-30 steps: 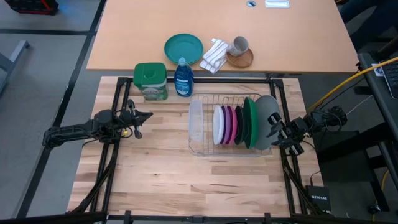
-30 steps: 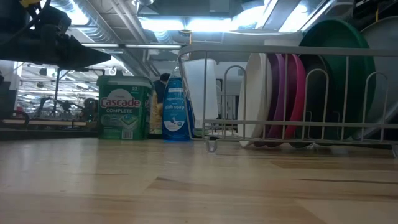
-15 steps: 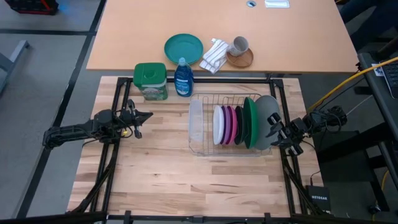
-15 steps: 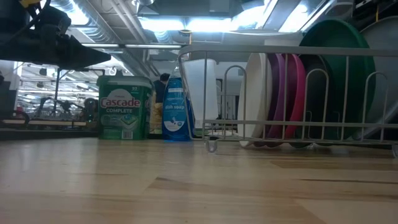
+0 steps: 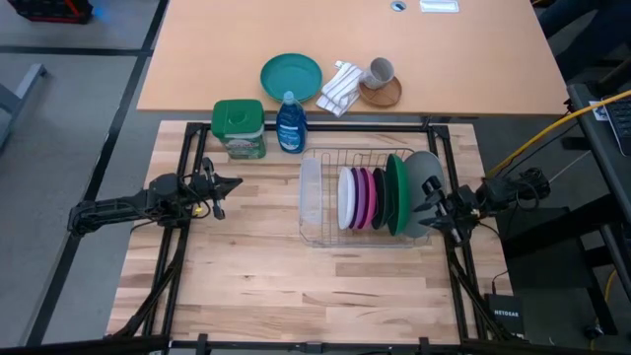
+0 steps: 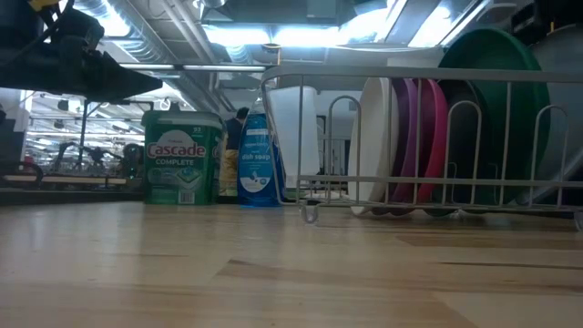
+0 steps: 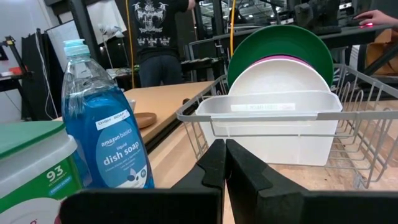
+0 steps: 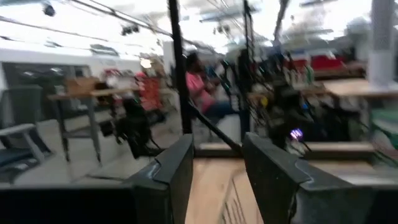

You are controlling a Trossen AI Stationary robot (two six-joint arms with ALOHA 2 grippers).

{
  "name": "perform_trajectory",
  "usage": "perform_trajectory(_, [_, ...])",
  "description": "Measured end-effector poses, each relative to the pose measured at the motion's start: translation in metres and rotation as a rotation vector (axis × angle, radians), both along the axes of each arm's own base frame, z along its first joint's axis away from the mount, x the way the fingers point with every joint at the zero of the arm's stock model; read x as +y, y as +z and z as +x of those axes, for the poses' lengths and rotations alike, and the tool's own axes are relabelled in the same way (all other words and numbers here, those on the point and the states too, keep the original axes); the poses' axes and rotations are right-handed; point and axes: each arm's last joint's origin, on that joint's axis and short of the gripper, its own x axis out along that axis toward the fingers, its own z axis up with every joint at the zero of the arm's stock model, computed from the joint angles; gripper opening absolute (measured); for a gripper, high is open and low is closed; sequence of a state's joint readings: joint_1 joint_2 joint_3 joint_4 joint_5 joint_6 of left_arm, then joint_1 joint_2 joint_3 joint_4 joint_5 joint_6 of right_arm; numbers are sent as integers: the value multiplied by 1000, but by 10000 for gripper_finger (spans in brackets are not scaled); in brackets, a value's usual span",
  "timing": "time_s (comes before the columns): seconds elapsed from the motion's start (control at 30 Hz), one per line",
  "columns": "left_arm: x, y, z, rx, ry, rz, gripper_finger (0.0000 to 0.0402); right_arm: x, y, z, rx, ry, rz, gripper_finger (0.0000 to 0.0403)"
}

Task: Sort dishes
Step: Return to Home Position

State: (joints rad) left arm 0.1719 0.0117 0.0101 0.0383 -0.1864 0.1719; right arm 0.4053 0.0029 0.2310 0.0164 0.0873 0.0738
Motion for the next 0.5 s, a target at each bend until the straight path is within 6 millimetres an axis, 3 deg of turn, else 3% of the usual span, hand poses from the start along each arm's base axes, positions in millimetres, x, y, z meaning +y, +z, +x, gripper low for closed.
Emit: perform_trajectory(0.5, [0, 0, 0, 0, 0, 0, 1, 0, -2, 0, 27, -11, 1, 147])
